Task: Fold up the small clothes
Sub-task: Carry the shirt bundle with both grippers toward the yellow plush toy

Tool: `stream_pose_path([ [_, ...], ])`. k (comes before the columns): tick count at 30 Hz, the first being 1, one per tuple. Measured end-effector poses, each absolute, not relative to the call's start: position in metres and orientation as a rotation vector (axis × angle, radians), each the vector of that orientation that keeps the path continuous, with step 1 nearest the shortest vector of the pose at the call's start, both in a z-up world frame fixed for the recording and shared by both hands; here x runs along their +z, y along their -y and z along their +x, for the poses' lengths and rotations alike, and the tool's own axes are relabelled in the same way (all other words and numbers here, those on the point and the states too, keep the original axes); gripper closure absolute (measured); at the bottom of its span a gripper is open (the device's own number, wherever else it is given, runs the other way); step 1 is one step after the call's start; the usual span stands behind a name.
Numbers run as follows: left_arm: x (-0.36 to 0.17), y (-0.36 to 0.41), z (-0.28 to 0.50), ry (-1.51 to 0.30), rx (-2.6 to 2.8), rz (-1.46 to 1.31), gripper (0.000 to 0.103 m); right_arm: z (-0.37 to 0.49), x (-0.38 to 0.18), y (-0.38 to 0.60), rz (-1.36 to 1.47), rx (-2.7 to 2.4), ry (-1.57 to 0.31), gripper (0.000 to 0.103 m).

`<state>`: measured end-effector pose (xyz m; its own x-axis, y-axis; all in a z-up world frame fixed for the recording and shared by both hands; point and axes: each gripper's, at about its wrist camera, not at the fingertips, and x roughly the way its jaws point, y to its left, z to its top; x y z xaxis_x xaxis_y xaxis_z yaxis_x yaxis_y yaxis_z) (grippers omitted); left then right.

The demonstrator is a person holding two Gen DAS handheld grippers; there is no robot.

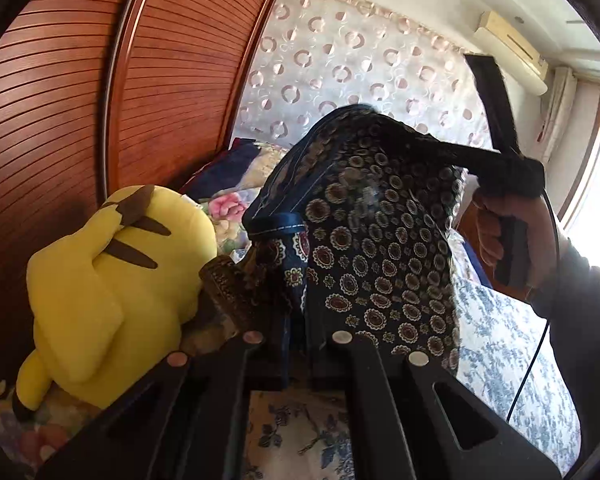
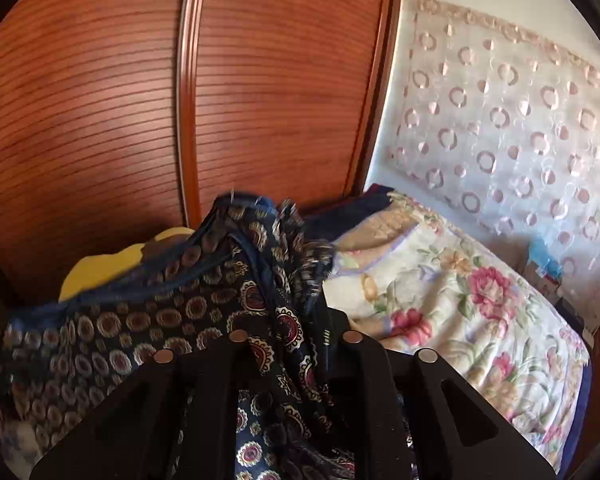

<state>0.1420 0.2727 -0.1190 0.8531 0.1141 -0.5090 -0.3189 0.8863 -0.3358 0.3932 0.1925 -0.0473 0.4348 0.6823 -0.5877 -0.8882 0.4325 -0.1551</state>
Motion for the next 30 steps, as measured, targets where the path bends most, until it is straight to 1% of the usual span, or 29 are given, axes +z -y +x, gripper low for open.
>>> stream_pose_path([
  [2,-0.119,-0.271,0.142,-0.505,0.246,-0.411,0.099,0.393,-0.05,-0.196,-0.498,0.996,-0.484,0.08],
  [4,-0.117,-0.269,0.14,-0.499,0.256,-0.4,0.098,0.393,-0.048,-0.197,-0.492,0.97,-0.469,0.06],
  [5,-0.115,-0.266,0.137,-0.493,0.258,-0.4,0.098,0.392,-0.044,-0.192,-0.482,0.954,-0.453,0.058],
  [8,-0.11,-0.26,0.135,-0.492,0.27,-0.373,0.098,0.393,-0.036,-0.174,-0.443,0.926,-0.41,0.057],
  [13,-0.111,-0.259,0.136,-0.496,0.282,-0.357,0.098,0.394,-0.042,-0.144,-0.437,0.912,-0.427,0.057],
  [18,-0.108,-0.257,0.135,-0.509,0.292,-0.339,0.097,0.395,-0.075,-0.132,-0.432,0.984,-0.537,0.057],
  [23,-0.106,-0.255,0.133,-0.517,0.303,-0.311,0.097,0.405,-0.118,-0.152,-0.447,0.928,-0.66,0.056],
  [26,-0.105,-0.251,0.129,-0.522,0.318,-0.281,0.096,0.401,-0.121,-0.153,-0.452,0.921,-0.617,0.056],
  [30,-0.101,-0.242,0.121,-0.524,0.342,-0.235,0.095,0.391,-0.112,-0.142,-0.424,0.906,-0.605,0.056],
])
